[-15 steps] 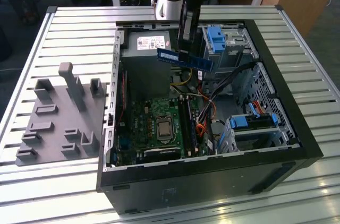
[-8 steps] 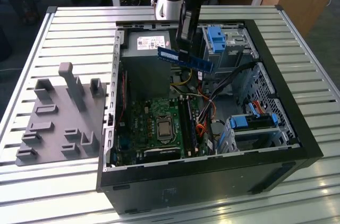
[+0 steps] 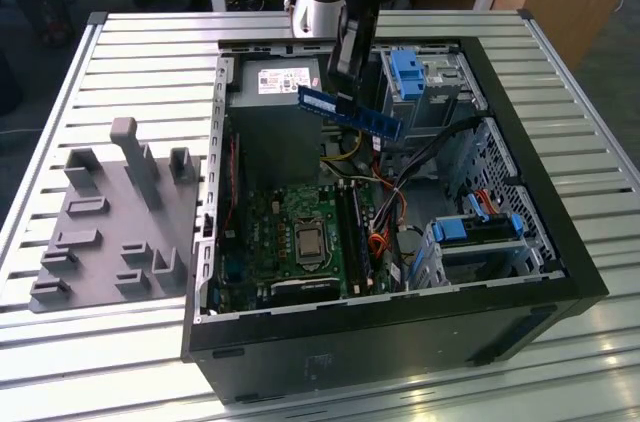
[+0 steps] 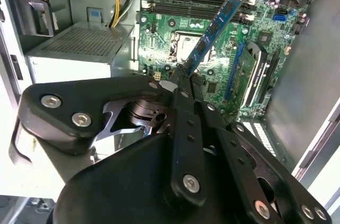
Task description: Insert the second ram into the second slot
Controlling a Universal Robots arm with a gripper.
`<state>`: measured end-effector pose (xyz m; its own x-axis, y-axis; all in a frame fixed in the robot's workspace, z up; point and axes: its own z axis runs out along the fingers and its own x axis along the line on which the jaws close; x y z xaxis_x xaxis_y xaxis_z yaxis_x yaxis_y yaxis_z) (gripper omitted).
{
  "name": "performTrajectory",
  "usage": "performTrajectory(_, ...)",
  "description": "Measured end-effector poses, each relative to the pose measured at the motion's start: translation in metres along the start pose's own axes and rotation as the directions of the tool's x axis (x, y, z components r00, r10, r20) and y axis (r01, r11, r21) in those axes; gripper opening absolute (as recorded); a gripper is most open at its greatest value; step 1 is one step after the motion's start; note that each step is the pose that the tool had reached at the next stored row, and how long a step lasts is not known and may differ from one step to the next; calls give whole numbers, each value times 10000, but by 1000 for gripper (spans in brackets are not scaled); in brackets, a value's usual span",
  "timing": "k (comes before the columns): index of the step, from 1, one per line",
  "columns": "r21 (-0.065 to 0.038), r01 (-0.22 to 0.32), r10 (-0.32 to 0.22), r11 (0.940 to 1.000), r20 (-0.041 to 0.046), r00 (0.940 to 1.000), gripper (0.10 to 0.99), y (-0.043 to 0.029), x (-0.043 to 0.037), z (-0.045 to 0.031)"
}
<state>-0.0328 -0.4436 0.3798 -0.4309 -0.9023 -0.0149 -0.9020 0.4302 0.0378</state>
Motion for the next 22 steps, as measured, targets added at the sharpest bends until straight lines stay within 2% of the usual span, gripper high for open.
performTrajectory(12, 22, -687, 687, 9976, 2, 9976, 133, 0, 0, 2)
performTrajectory(22, 42, -1579, 1579, 9874, 20, 9875, 133, 0, 0, 6)
